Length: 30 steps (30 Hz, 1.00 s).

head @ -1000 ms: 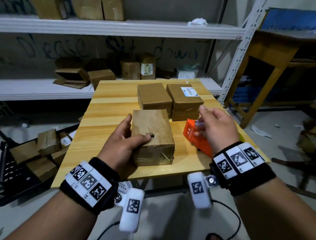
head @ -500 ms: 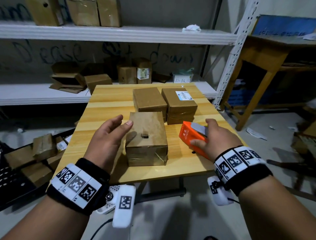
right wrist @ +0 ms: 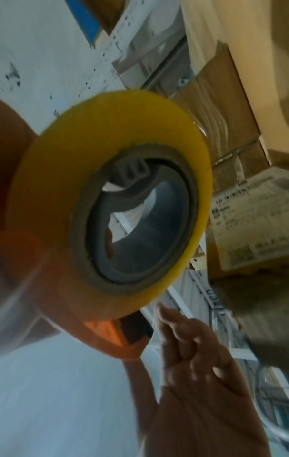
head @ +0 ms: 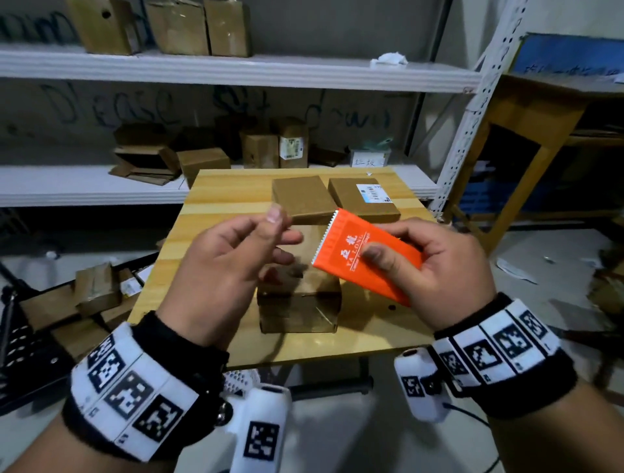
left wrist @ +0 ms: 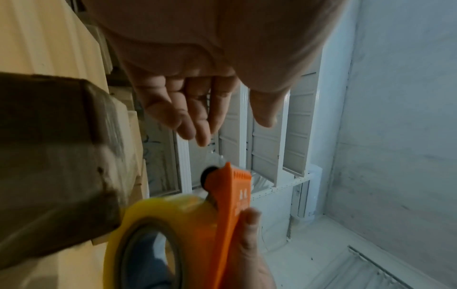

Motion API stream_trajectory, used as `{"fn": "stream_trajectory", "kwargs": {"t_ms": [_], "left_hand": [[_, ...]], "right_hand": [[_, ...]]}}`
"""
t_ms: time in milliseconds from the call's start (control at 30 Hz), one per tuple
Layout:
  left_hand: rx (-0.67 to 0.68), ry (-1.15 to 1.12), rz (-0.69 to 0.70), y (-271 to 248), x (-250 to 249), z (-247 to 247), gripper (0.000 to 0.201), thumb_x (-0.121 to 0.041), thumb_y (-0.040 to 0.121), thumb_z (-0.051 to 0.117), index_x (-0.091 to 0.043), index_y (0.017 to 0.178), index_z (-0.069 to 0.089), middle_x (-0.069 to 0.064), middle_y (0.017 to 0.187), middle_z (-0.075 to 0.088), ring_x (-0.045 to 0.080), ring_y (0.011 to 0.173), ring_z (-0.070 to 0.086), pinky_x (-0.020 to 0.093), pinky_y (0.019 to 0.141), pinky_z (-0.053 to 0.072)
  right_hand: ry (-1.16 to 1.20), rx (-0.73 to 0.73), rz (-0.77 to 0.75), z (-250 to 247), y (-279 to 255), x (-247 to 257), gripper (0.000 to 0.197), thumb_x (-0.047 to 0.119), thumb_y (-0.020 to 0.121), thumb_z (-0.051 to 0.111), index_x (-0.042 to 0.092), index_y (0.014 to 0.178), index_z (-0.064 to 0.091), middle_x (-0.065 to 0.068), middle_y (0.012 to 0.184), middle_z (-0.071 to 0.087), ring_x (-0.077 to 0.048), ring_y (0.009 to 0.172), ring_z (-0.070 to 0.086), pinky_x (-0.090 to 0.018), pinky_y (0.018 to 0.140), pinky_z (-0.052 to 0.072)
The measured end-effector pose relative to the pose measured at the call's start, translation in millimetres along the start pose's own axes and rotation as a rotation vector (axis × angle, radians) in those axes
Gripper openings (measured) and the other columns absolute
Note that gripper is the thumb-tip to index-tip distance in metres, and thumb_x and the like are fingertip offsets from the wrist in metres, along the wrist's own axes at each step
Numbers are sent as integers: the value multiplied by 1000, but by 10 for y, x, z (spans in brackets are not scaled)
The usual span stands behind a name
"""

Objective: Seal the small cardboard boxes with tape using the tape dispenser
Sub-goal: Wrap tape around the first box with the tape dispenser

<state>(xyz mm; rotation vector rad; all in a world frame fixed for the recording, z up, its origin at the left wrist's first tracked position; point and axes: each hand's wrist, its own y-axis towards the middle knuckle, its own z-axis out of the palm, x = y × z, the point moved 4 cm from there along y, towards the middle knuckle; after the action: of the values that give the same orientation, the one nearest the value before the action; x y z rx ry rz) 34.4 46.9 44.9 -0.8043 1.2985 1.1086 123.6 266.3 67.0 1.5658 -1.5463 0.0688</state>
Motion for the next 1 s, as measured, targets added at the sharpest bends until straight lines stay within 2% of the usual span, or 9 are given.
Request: {"fn": "stream_trajectory", "kwargs": {"t_ms": [67,167,300,400,500,700,867,933,1000], "left_hand": [[90,-11,-23,-24,38,84,51,-64,79,78,-19,102,81,8,102,80,19,86,70,31,69,52],[154,-61,-32,-55,66,144,30,-48,82,79,-19,92,83,3,78,76,12,68,70,25,60,54],[118,-44,-11,-51,73,122,20,-34,72,77,-16,79,82,10,80,77,18,71,70,26,61,57],[66,75,15,-60,55,94,16,-29,78,75,-14,79,80,8,77,78,15,66,72,22,58,54],[-34,320,134,-71,-25,54,10,-26,89,76,-18,85,79,-2,77,79,6,68,73,16,59,53],[-99,477,158,-35,-56,5,12,-26,93,75,-20,83,78,-8,77,78,3,69,72,12,60,52],[-223,414,58,88,-65,-421,15,-31,93,75,-19,85,79,-7,84,79,1,77,71,28,75,50],[-219,374,28,126,-22,-495,12,-27,93,75,-17,86,80,-4,79,79,-4,65,65,28,71,46],[-213,350,6,150,36,-507,11,-22,93,75,-13,87,80,-3,75,78,-8,56,60,24,66,43]], "right_hand": [[32,8,-40,20,-20,27,40,70,85,60,42,112,67,37,94,62,23,92,61,1,73,44],[69,12,-90,46,-28,74,40,66,84,63,41,116,67,39,100,61,23,94,62,1,77,45],[121,33,-117,39,-37,103,42,62,83,69,37,116,70,36,104,64,20,96,63,2,79,43],[111,69,-135,31,-37,111,48,63,81,70,33,118,74,35,104,65,18,96,66,1,79,45],[50,85,-138,1,21,113,55,69,79,69,31,119,76,39,102,61,23,94,63,3,79,44],[-37,141,-69,-34,112,28,58,80,74,65,41,116,75,42,97,59,20,100,62,2,79,44],[-104,127,57,-154,156,-128,47,80,66,62,50,102,68,37,89,61,11,87,63,-13,71,45],[-95,115,98,-184,159,-192,36,83,68,63,54,89,67,35,88,65,9,86,65,-19,71,49],[-101,118,124,-174,165,-239,37,88,70,61,54,84,68,31,87,68,6,85,66,-22,70,50]]}}
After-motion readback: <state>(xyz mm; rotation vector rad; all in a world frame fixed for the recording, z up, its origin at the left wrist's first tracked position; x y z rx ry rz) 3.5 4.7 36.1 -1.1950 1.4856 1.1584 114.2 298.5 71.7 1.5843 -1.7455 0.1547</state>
